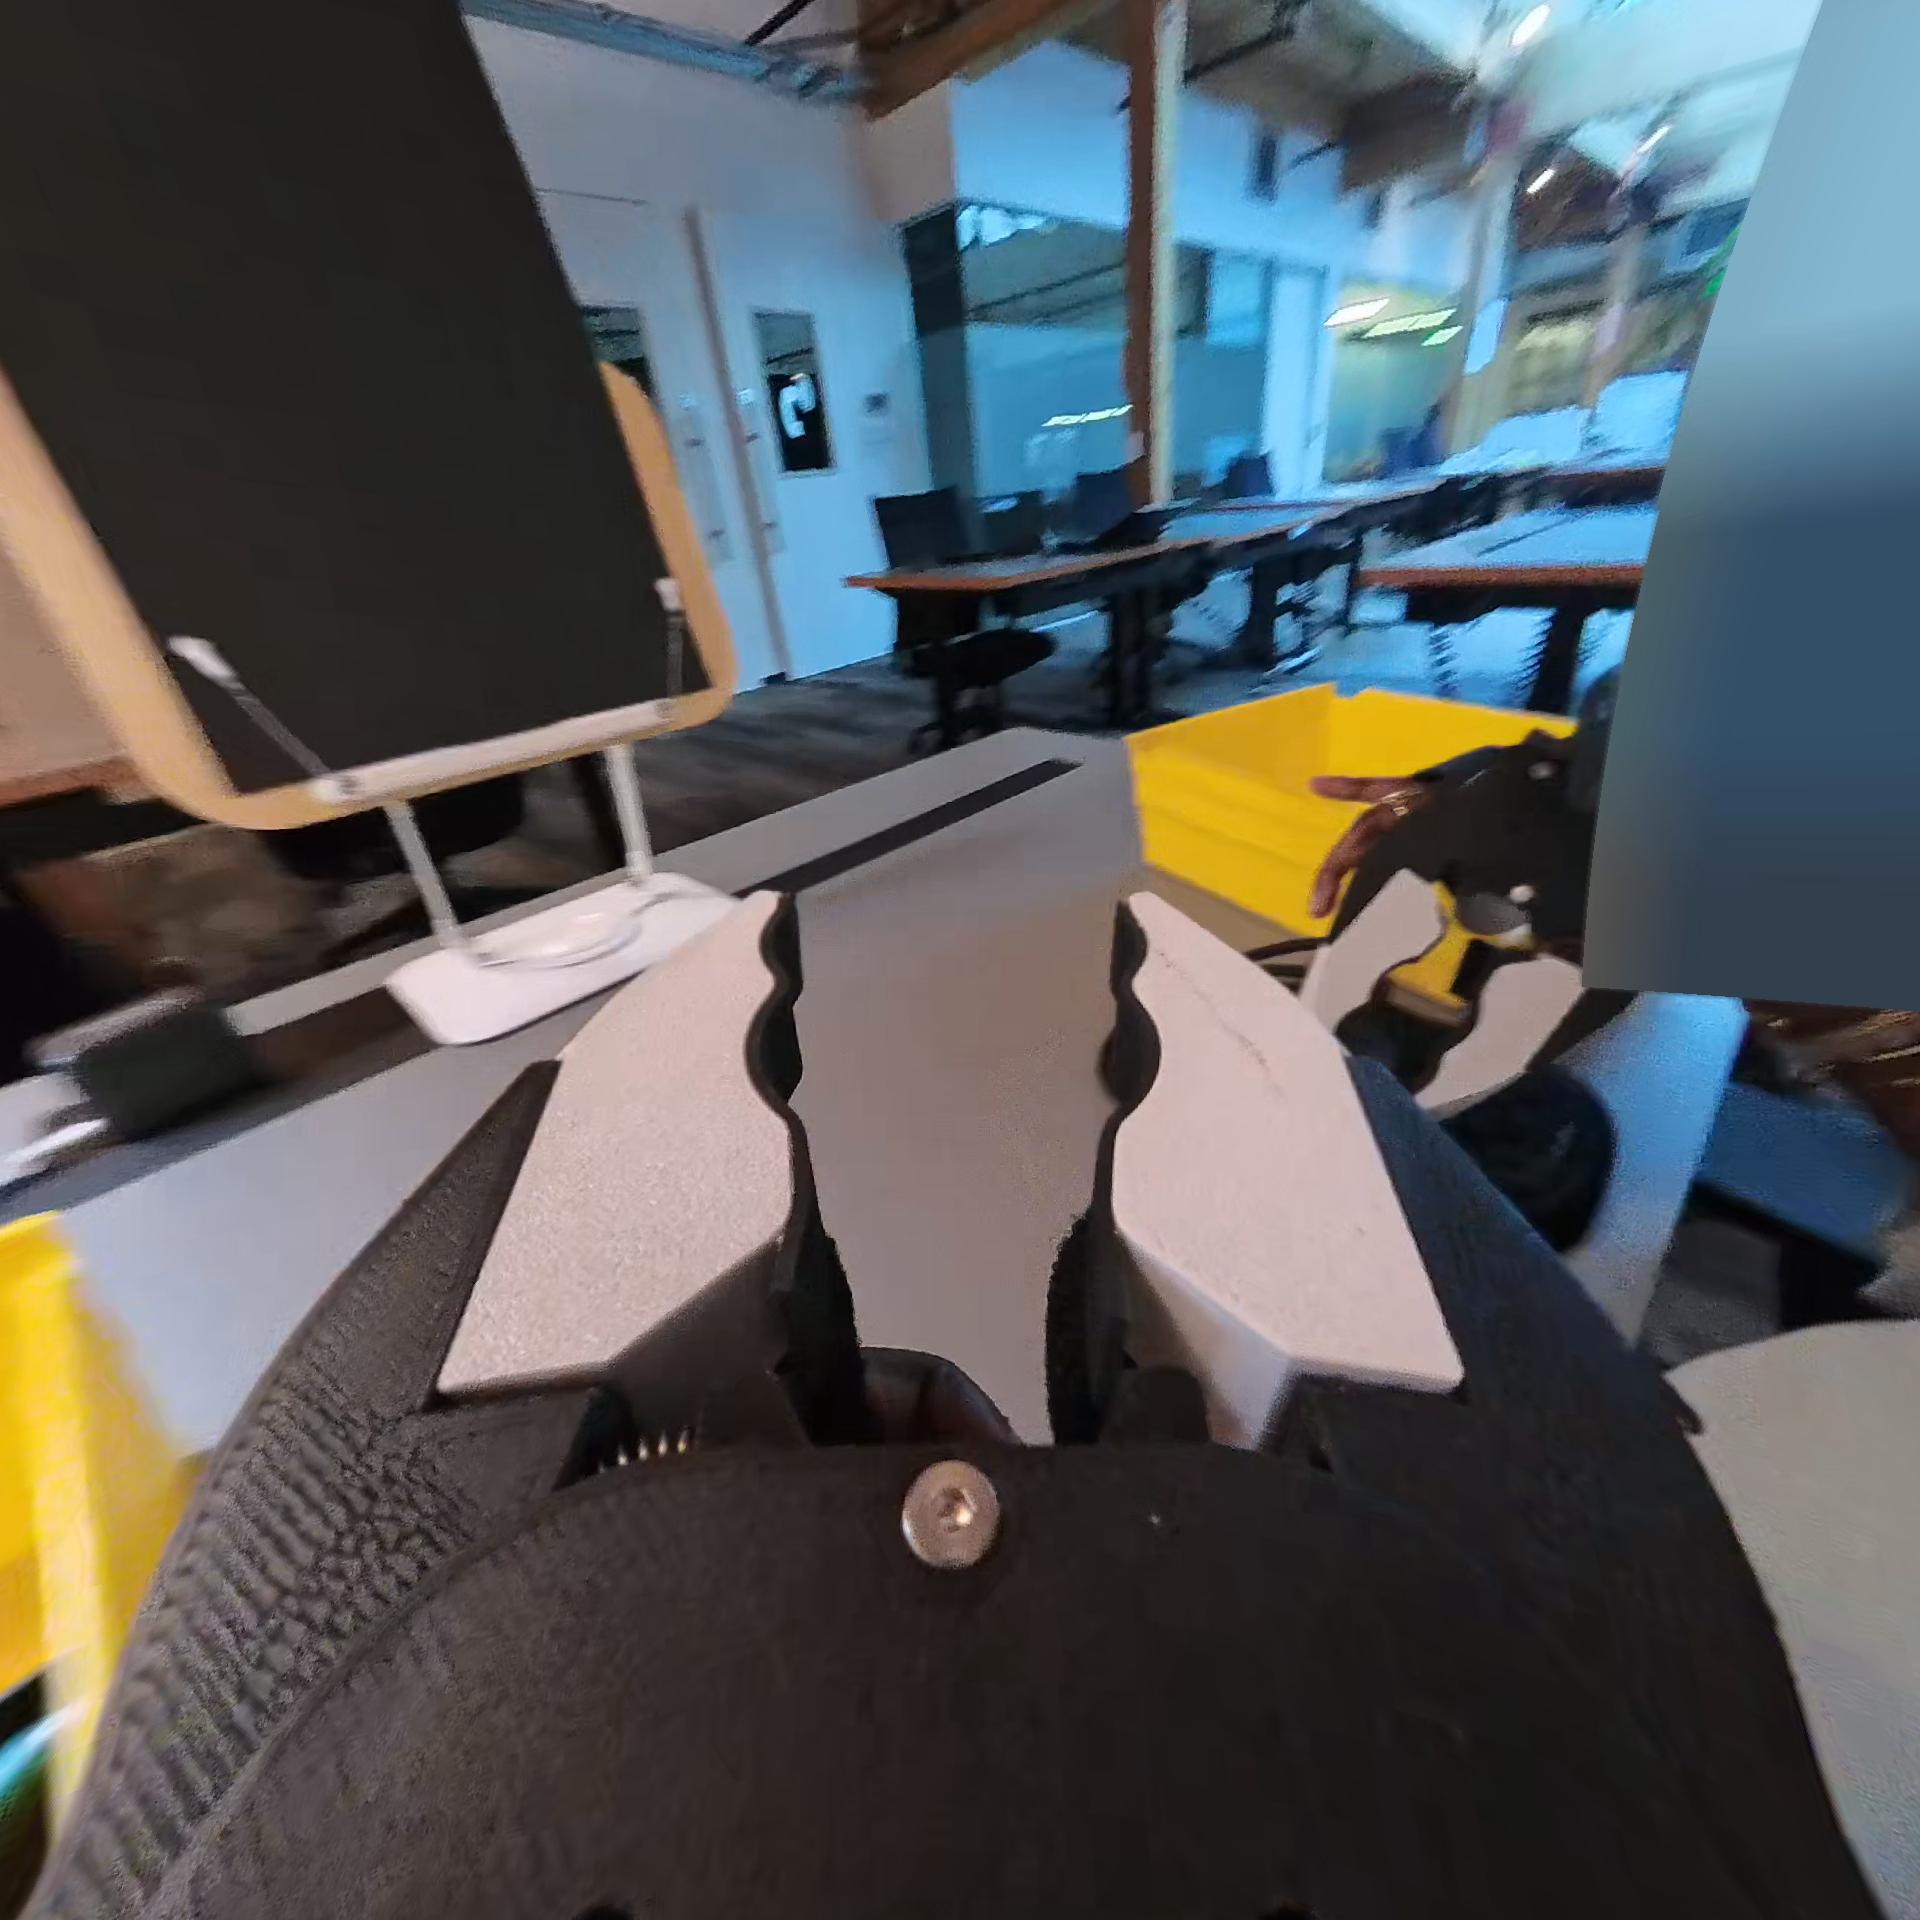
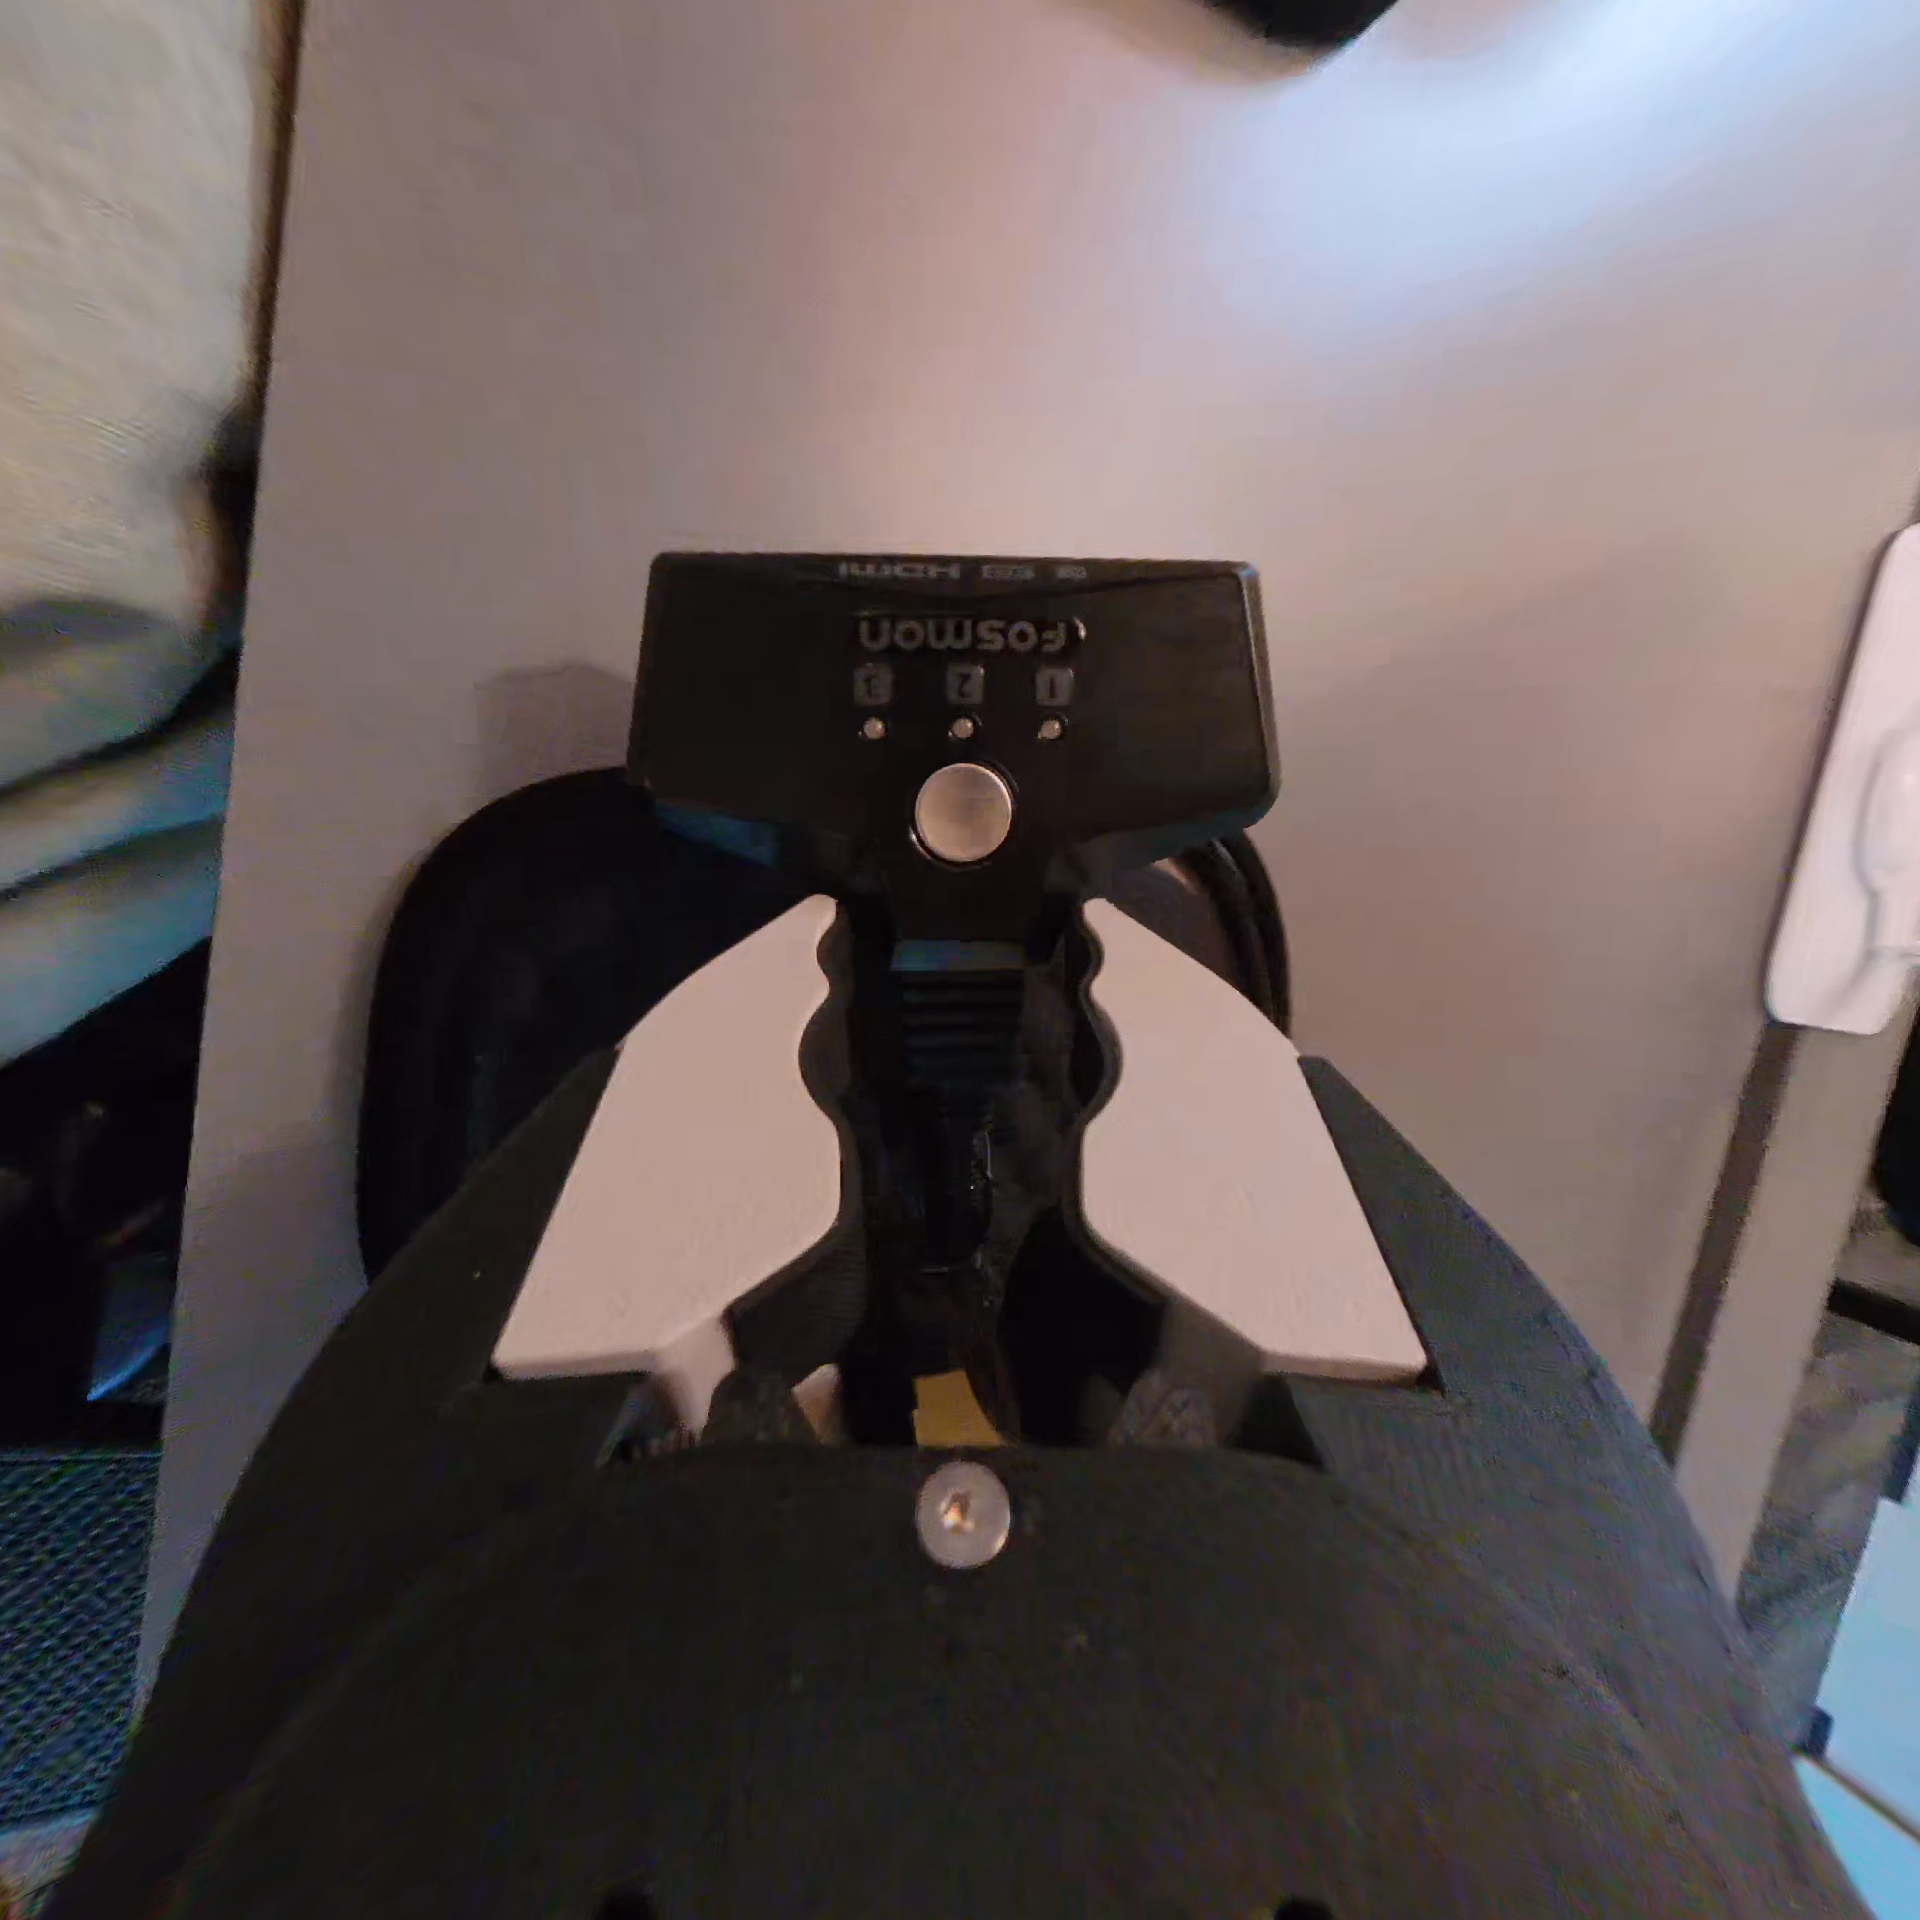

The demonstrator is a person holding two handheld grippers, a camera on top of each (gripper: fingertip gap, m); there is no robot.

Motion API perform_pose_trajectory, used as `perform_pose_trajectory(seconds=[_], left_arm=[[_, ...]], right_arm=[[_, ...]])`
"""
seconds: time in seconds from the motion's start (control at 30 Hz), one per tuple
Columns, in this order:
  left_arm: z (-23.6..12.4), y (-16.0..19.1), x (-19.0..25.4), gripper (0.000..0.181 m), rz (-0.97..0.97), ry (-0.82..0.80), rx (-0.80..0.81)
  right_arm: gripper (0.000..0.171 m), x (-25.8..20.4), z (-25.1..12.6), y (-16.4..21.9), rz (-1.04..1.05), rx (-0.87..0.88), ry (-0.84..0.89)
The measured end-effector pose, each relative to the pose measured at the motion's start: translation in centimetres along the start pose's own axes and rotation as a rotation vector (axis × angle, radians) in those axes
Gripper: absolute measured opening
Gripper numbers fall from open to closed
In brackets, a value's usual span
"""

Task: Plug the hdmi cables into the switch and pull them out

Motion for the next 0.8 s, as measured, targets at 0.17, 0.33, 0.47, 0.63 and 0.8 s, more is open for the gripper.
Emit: perform_pose_trajectory(seconds=[0.17, 0.33, 0.47, 0.63, 0.8], left_arm=[[-5.1, 0.0, -4.2, 0.057, 0.153, -0.238, -0.173], [-12.2, 2.1, -9.9, 0.057, 0.200, -0.594, -0.417], [-18.5, 4.4, -13.5, 0.057, 0.157, -0.817, -0.622], [-19.5, 7.6, -15.4, 0.056, 0.182, -0.844, -0.771], [-15.4, 11.0, -16.6, 0.044, 0.173, -0.610, -0.747]], right_arm=[[0.041, 0.0, 0.9, -0.2, 0.091, 0.054, -0.018], [0.058, 0.3, 0.0, -0.4, 0.095, 0.058, 0.068], [0.064, 0.7, -2.1, -1.2, 0.131, 0.164, 0.181], [0.062, 0.8, -4.5, -2.0, 0.100, 0.249, 0.314], [0.061, 1.0, -5.9, -3.0, 0.063, 0.261, 0.365]])
Point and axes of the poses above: each gripper's, where its closed fingertips meet, z out along the fingers, y out of its underside, x = y × z across the jaws, the point moved 2 cm from there along -z, back along the fingers, and after that the axes turned 4 degrees about y, right-handed, at the moved point
